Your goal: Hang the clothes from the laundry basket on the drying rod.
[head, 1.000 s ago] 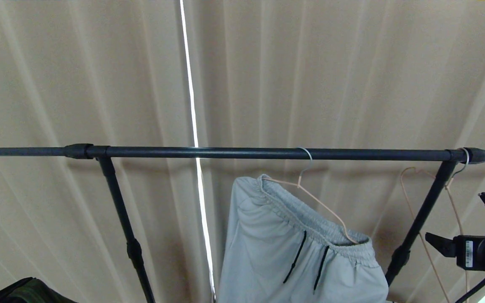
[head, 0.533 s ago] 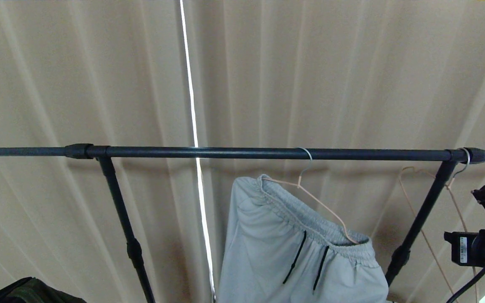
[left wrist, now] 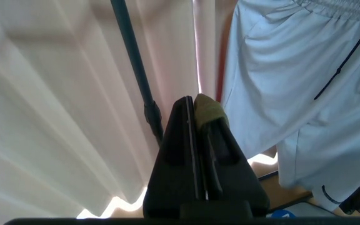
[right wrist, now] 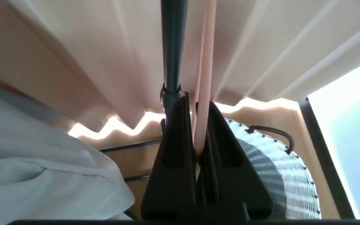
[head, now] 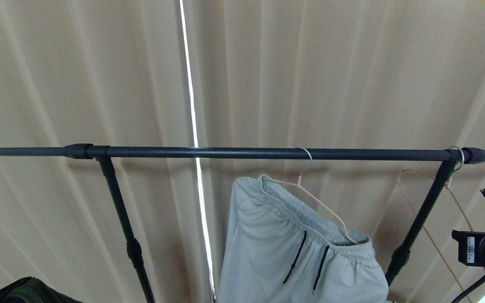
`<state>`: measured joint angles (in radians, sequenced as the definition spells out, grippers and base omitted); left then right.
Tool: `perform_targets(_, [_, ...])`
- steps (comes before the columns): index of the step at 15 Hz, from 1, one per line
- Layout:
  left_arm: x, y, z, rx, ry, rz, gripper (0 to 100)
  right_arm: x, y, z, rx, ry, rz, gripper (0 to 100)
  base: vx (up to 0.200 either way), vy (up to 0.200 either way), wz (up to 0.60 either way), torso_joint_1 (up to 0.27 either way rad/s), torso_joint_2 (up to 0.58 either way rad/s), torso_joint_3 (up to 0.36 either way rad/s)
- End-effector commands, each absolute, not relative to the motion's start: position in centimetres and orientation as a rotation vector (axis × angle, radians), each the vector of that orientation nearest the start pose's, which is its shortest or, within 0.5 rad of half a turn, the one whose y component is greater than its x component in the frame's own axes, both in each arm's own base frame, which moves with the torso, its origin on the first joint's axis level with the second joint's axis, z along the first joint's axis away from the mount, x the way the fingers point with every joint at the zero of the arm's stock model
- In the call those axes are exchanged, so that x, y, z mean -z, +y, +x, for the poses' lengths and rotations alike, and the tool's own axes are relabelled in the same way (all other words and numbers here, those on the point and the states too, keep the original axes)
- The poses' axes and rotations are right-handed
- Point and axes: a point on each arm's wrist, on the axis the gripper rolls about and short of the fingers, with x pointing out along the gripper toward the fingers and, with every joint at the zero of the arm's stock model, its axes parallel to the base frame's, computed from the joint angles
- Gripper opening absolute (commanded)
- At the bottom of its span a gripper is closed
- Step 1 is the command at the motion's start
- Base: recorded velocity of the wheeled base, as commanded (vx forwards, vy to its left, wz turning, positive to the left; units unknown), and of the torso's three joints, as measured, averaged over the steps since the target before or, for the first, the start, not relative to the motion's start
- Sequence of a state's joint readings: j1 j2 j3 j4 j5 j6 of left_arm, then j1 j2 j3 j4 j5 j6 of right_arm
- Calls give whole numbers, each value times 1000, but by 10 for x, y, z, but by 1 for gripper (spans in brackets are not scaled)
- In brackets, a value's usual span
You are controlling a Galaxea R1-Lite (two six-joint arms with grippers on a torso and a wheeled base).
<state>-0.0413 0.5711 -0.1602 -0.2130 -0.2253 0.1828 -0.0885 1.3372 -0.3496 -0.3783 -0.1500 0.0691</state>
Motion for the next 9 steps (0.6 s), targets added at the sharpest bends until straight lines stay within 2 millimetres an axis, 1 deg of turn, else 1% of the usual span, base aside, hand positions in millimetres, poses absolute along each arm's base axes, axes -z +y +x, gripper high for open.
perform_targets(1, [-142, -7, 38, 283, 171, 163, 0, -141, -22, 163, 274, 533, 40, 0, 0, 0, 0, 0, 0, 0])
perform_targets(2, [-142, -7, 37, 283, 165, 163, 0, -149, -23, 155, 280, 486, 22, 0, 0, 0, 0, 0, 0, 0])
perform_targets(4, [-143, -7, 37, 282, 161, 164, 0, -157, -23, 146, 280, 431, 14, 0, 0, 0, 0, 0, 0, 0])
perform_targets(6, [-144, -7, 37, 282, 157, 164, 0, -162, -23, 141, 287, 399, 15, 0, 0, 0, 0, 0, 0, 0])
perform_targets(9, [-144, -7, 36, 280, 150, 167, 0, -169, -21, 128, 287, 338, 16, 0, 0, 0, 0, 0, 0, 0])
